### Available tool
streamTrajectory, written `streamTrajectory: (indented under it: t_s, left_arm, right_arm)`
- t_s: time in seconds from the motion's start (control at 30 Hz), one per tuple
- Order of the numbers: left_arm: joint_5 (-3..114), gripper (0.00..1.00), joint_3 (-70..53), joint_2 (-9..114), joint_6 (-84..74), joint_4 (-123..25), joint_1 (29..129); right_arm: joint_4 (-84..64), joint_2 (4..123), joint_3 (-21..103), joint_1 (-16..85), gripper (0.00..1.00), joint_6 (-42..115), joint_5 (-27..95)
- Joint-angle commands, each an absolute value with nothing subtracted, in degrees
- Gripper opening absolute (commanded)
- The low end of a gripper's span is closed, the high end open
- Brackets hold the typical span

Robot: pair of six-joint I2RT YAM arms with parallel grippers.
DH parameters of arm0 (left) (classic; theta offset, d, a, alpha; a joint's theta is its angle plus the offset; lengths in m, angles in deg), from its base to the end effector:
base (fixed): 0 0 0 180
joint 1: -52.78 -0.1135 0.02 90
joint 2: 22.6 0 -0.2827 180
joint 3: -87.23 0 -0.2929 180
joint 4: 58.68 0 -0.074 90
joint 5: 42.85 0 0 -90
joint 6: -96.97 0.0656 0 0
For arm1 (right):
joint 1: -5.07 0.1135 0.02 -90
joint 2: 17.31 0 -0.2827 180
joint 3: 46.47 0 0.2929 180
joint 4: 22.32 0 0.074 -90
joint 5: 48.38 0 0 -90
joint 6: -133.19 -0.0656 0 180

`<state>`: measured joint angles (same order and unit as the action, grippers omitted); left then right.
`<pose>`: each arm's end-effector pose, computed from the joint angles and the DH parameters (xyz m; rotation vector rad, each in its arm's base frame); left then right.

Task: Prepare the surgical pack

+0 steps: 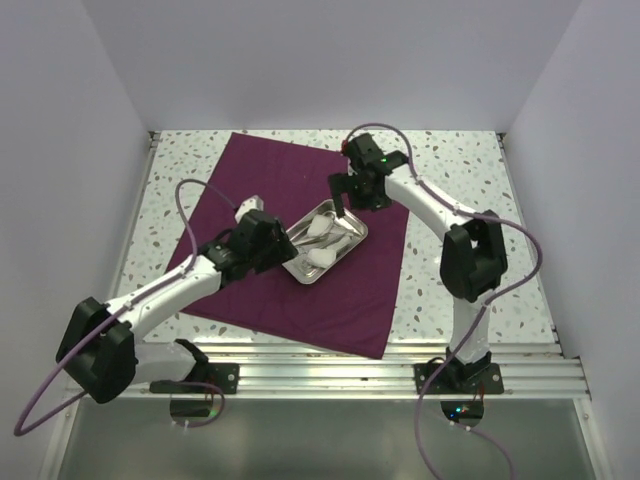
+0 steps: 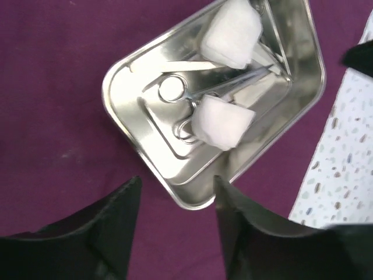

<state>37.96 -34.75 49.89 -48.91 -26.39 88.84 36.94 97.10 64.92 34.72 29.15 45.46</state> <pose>0.2597 -0.1761 0.2088 -0.4983 2.3991 -0.5611 0.4317 0.2407 0.2321 -0.3399 2.6419 0.1617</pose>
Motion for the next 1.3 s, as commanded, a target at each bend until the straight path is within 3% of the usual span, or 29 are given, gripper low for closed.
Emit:
streamTrajectory:
  t_s: [0.0,0.03,0.1,0.13,0.17,0.2,0.23,0.37,0.57,0.9,1.27]
  left_arm:
    - [36.1,0.52,-33.6,46.8,-47.0,-21.4,82.9]
    - [37.4,0.40,-34.0,47.1,-46.4,-21.2,80.6]
    - [39.9,0.07,-33.9,48.9,-45.0,-18.7,76.2]
    - [40.4,0.00,-33.6,49.9,-44.4,-18.3,72.9]
    - [40.6,0.00,-32.9,51.1,-44.1,-16.7,71.7]
    - [40.1,0.00,-31.8,54.0,-44.3,-15.5,69.9]
    - [39.2,0.00,-29.7,55.4,-44.3,-14.6,69.4]
    - [37.0,0.00,-23.7,63.8,-42.8,-14.3,67.3]
    - [42.7,0.00,-12.7,78.7,-37.9,-17.2,64.1]
    - [44.5,0.00,8.3,99.3,-33.5,-11.4,63.7]
    - [50.7,0.00,20.0,112.0,-28.0,-8.3,63.6]
  right_arm:
    - [37.1,93.7,67.7,28.7,0.99,30.7,42.7]
    - [35.4,94.4,68.1,27.1,0.99,30.4,42.1]
    - [34.4,96.9,71.6,23.2,0.81,31.3,40.5]
    - [34.5,100.0,73.4,22.6,0.66,32.5,40.2]
    - [33.9,101.7,75.0,22.3,0.37,34.9,40.3]
    - [32.8,103.0,77.0,22.1,0.25,35.7,40.3]
    - [31.5,106.2,78.2,22.0,0.02,37.2,39.9]
    - [29.7,113.7,84.7,21.6,0.00,38.8,35.1]
    - [28.1,121.6,90.2,19.3,0.00,36.3,30.0]
    - [25.8,119.9,77.9,15.3,0.00,31.3,34.2]
    - [24.9,110.1,57.7,12.1,0.00,25.6,39.2]
